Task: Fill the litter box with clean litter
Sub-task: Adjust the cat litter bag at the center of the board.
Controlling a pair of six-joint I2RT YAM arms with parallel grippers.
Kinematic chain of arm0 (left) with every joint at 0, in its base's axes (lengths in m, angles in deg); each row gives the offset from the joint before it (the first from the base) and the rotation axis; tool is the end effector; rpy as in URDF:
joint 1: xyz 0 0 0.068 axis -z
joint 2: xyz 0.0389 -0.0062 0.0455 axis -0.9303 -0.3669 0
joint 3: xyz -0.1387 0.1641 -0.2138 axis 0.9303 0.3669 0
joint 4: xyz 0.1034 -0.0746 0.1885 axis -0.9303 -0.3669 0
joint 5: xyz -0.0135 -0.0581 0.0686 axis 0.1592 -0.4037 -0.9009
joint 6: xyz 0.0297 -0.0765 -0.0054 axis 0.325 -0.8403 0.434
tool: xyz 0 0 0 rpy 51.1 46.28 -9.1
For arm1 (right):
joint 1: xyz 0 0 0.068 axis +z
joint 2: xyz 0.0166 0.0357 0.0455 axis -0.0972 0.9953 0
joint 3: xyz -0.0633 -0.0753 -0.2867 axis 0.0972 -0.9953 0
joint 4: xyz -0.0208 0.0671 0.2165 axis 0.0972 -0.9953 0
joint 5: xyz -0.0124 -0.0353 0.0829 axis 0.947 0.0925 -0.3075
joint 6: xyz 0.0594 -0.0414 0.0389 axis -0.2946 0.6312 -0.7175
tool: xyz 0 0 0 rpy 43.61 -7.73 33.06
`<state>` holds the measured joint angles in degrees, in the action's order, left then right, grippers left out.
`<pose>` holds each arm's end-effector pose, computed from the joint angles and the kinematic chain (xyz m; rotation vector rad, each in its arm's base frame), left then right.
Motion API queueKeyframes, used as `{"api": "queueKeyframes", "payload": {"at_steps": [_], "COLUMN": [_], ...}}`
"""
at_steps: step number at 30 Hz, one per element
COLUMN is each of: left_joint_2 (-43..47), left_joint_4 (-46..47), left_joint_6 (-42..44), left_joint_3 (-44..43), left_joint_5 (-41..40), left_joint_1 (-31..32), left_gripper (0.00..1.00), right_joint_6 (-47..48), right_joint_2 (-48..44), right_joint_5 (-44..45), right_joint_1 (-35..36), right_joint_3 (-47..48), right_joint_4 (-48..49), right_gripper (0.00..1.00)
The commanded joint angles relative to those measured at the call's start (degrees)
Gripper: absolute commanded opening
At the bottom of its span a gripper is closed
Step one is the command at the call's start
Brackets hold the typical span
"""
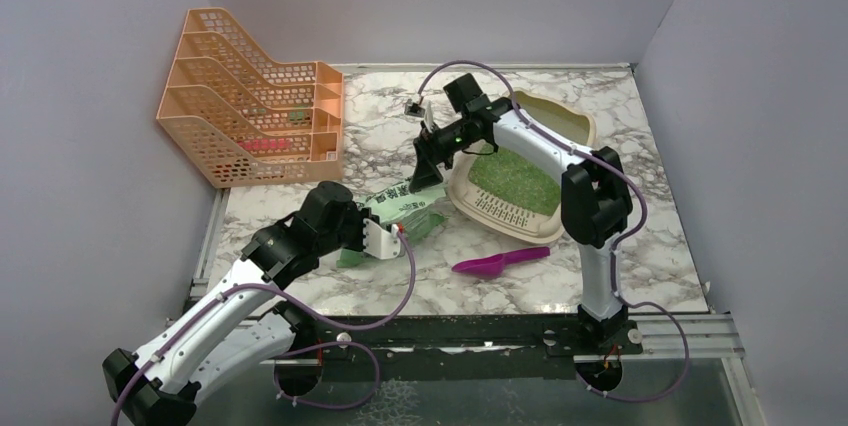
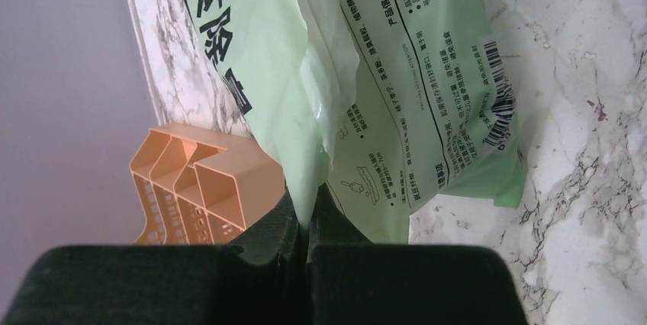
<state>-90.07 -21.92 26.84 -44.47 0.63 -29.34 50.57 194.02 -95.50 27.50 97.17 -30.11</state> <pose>0.0961 -0.0797 0.2755 1.8052 1.4384 0.1974 0.3377 0.2894 0.2683 -1.2942 2.0390 1.3377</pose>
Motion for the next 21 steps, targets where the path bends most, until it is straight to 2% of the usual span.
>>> {"api": "queueKeyframes", "payload": {"at_steps": [1, 3, 8, 12, 15, 17, 19, 21], "left_joint_2": [0.4, 0.4, -0.2, -1.3, -2.1, -2.3, -2.0, -1.3], "left_joint_4": [-4.2, -4.2, -4.2, -4.2, -4.3, -4.3, -4.4, -4.5], "left_joint_6": [1.0, 0.9, 0.4, 0.7, 0.9, 0.9, 0.5, -0.6], "left_joint_3": [1.3, 1.5, 1.7, 1.6, 1.5, 1.6, 1.6, 1.3], "left_joint_5": [-3.2, -3.5, -3.5, -2.8, -2.7, -3.0, -3.0, -2.7], "left_joint_1": [0.0, 0.0, 0.0, 0.1, 0.3, 0.3, 0.4, 0.3], "left_gripper": [0.00, 0.00, 0.00, 0.00, 0.00, 0.00, 0.06, 0.09], "right_joint_6": [10.3, 12.6, 13.5, 13.6, 15.6, 17.7, 18.1, 17.8], "right_joint_2": [0.5, 0.2, -1.9, -2.6, -0.9, 0.7, 1.4, 1.2], "right_joint_5": [-1.1, -3.0, -6.4, -5.9, -4.9, -5.0, -3.8, -3.0], "right_joint_1": [-0.4, -0.4, -0.4, -0.3, -0.3, -0.3, -0.3, -0.3], "right_joint_3": [4.0, 4.5, 3.3, 1.1, 2.6, 4.6, 5.9, 5.4], "right_joint_4": [-7.3, -9.7, -9.7, -7.1, -8.9, -11.4, -12.4, -11.4], "right_gripper": [0.89, 0.90, 1.00, 0.99, 0.90, 0.78, 0.63, 0.55]}}
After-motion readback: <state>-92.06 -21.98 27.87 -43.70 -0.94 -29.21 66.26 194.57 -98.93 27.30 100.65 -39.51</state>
